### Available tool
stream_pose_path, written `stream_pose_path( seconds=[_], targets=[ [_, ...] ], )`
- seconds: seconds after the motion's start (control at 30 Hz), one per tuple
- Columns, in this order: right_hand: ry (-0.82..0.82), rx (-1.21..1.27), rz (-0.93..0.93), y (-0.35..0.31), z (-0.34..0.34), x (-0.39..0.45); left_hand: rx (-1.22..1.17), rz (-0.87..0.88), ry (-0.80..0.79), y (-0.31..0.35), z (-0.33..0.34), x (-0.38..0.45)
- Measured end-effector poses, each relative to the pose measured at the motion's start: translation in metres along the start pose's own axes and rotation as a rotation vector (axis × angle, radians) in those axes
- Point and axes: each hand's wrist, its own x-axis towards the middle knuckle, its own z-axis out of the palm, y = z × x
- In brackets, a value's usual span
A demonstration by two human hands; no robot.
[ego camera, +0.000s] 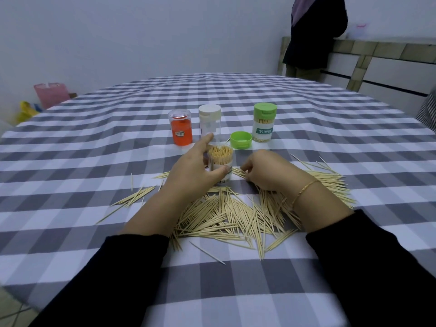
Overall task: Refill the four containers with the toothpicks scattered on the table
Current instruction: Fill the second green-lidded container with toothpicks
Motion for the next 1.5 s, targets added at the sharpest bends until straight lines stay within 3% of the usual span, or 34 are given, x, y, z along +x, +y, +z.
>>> stream_pose_path(
  seconds=[0.23,0.47,0.57,0.73,1.23,1.5],
  targets=[
    [0.057,0.221,0.003,0.011,-0.013,-0.009,0.011,0.003,-0.004,0.001,-0.001,-0.001],
    [-0.081,-0.038,0.083,0.010,-0.011,-0.010,0.001,0.004,-0.008,0.002,-0.001,0.000],
    [-0.062,-0.178,0.098,0.001,-0.008,-0.010,-0.005,0.004,-0.009,0.001,-0.001,0.000],
    [-0.057,-0.207,0.120,-0.012,-0.002,-0.005,-0.002,0.003,-0.009,0.001,0.000,0.000],
    [0.276,-0.390,0.012,-0.030,0.012,-0.022,-0.020,0.017,0.006,0.003,-0.001,-0.002],
    [0.306,-0.415,0.054,-0.032,0.018,-0.016,-0.018,0.026,0.003,0.005,-0.002,-0.004]
  ],
)
